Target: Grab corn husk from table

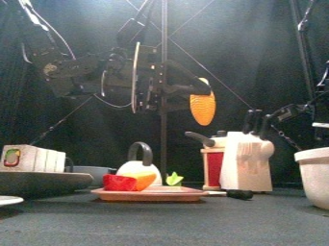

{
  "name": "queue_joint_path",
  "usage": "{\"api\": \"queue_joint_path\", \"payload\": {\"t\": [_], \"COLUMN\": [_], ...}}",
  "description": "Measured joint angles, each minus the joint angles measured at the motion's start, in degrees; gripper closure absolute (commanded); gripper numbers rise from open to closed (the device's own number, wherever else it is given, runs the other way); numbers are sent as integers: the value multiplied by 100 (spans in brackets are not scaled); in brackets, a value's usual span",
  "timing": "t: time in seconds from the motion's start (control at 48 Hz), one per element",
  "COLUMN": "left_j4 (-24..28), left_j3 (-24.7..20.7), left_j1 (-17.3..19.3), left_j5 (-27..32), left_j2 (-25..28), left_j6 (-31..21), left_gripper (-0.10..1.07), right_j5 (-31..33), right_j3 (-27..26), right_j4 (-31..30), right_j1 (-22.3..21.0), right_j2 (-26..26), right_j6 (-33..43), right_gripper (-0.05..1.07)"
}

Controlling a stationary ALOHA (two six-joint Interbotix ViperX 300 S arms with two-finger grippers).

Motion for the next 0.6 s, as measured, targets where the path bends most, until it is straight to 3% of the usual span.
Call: {"api": "queue_joint_path", "payload": {"t": [0.604], "left_j4": [-9], "left_j3": [0], "left_j1": [0], "left_j5": [0], "left_j2": [0], "left_j6": [0], "left_gripper": [31], "right_j5": [-229], "right_j3": [0], "right_j4": [105], "right_j1": [-369], "right_j2": [527], "right_j6": [0], "right_gripper": [34]}}
